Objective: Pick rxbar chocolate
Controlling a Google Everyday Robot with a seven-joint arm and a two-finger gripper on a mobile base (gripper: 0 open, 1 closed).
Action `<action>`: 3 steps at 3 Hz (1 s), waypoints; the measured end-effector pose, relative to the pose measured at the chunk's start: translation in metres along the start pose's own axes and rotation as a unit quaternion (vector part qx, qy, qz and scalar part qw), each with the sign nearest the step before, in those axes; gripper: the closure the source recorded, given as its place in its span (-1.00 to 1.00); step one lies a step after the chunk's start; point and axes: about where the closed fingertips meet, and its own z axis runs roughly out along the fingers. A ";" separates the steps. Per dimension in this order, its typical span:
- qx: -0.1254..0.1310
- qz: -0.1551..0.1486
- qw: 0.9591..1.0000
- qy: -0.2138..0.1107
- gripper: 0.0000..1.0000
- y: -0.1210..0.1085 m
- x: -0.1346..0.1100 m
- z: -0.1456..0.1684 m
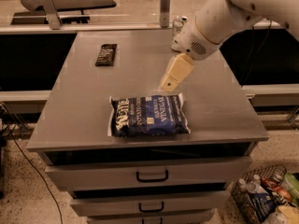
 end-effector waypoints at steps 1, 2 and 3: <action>0.003 -0.002 0.999 -0.034 -1.00 -0.017 -0.028 0.030; 0.006 0.017 0.996 -0.083 -1.00 -0.042 -0.056 0.073; 0.015 0.038 0.989 -0.142 -1.00 -0.068 -0.086 0.113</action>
Offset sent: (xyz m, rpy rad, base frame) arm 0.1341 0.1066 -0.0355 0.3037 -0.0703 -0.0184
